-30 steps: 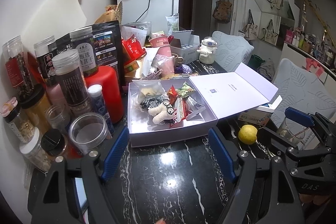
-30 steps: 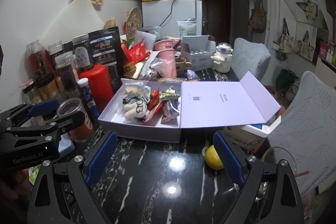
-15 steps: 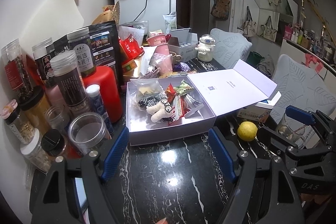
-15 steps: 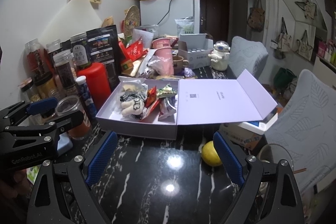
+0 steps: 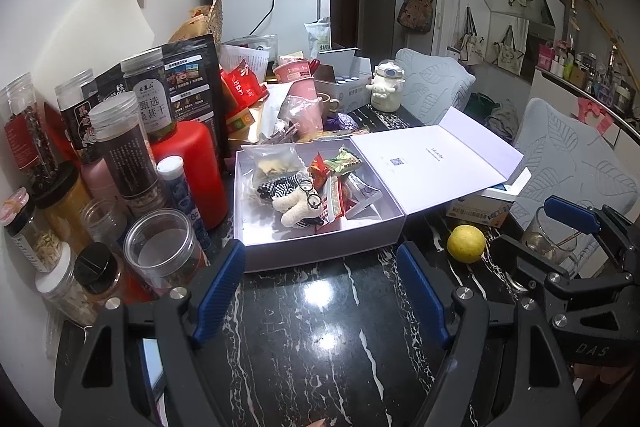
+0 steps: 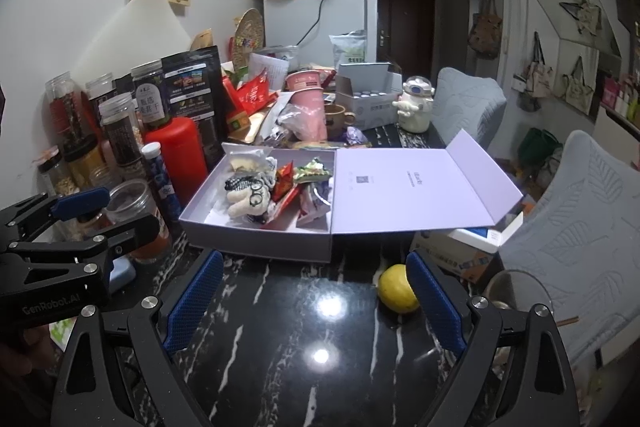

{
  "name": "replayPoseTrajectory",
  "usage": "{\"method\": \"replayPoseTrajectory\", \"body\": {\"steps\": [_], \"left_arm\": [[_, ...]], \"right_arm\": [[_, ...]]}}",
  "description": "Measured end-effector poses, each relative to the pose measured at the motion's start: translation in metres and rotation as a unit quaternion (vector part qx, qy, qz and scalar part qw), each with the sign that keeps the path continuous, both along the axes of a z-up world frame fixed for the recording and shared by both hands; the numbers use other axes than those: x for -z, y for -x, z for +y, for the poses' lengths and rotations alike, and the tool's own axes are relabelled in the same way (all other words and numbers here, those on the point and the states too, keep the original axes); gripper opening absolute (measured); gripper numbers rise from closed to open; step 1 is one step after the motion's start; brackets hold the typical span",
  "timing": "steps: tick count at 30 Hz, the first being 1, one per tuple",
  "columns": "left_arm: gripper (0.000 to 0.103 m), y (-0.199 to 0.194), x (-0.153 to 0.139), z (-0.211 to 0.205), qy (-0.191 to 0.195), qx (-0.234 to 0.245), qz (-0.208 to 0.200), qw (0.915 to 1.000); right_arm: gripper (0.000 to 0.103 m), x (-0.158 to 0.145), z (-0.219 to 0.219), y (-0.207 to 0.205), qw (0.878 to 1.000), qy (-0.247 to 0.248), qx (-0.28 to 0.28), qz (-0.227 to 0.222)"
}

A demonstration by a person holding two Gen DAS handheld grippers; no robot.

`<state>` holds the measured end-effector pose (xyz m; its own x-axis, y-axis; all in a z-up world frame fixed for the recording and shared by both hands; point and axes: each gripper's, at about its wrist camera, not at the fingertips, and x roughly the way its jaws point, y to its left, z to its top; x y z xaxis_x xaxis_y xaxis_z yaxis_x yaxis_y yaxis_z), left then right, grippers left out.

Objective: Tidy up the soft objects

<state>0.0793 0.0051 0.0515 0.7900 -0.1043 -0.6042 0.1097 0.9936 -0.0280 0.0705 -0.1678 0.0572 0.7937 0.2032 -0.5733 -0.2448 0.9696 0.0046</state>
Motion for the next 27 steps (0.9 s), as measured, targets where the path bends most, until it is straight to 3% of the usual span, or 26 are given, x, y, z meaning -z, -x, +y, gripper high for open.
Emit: {"method": "replayPoseTrajectory", "body": {"steps": [27], "left_arm": [[0.078,0.0024,0.0023,-0.0084,-0.009,0.013,0.003,0.9999]], "right_arm": [[0.094,-0.0006,-0.0082,0.0031,1.0,0.006,0.015,0.001]]}}
